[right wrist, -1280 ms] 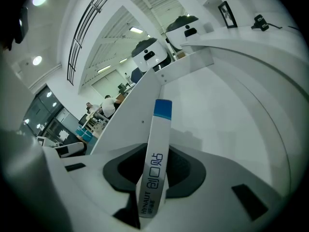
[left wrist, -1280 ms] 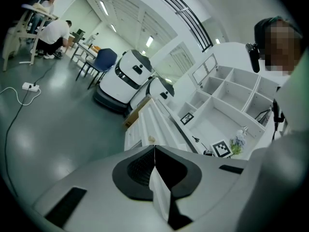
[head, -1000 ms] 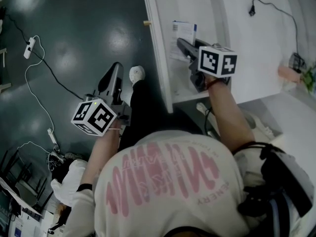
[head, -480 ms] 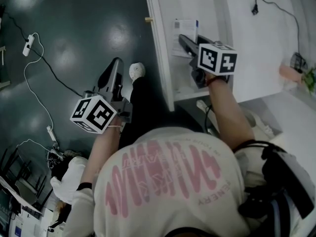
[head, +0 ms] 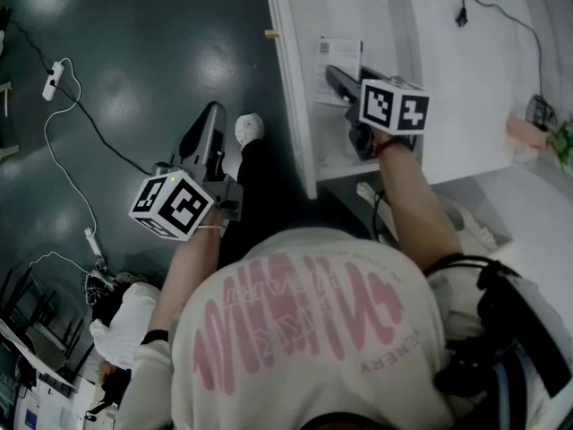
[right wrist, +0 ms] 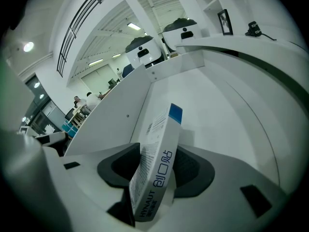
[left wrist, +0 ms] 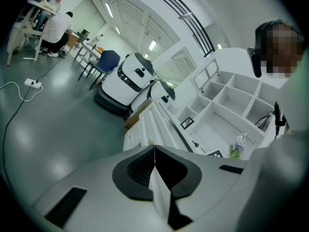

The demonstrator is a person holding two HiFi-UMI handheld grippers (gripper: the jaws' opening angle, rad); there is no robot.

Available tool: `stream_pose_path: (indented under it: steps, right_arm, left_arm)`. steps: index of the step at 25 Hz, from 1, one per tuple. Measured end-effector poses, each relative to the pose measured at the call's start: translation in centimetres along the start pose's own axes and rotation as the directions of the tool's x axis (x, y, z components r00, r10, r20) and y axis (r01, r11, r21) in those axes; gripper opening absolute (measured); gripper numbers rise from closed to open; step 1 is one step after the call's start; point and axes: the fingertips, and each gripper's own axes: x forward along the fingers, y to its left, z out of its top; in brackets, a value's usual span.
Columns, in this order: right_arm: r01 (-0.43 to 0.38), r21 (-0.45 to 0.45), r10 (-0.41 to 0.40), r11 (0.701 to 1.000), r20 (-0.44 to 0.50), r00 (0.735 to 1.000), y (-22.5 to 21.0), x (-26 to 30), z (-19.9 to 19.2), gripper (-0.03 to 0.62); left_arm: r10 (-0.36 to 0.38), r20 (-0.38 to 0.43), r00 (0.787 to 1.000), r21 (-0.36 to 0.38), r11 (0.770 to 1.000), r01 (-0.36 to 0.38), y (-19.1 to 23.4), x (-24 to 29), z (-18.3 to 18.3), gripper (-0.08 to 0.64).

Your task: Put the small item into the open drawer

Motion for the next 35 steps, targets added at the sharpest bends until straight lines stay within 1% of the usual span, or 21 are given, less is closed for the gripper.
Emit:
stream_pose_path:
  steps: [5,8,26,35]
  right_arm:
    - [0.001,0.048,0.0,0.999,-0.008,1.0,-0.2,-0.1,-0.9,0.212]
    - [0.006,0.062,-0.005,0.998,-0.012,1.0,-0.2,-0.3,-1.1,0.223]
    - [0.036,0.068,-0.035,0.997,-0.02,0.999,-1.4,-0.2,-1.6,0.272]
    - [0.03,0.091,-0.029,0.995,-0.015,0.999,-1.4,0.1,-1.5,0.273]
  left_arm:
    - [-0.008,-0.006,1.0,0.001,1.0,0.008,-0.1,-0.1,-0.3,0.031]
    - [-0.016,-0.008,1.0,0.0,1.0,0.016,-0.3,-0.1,-0.1,0.031]
    - [-0.028,-0.022,0.999,0.014,1.0,0.028,-0.7,-0.4,-0.4,0.031]
    - [-0.038,-0.039,0.999,0.014,0.999,0.038,-0.7,-0.4,-1.0,0.031]
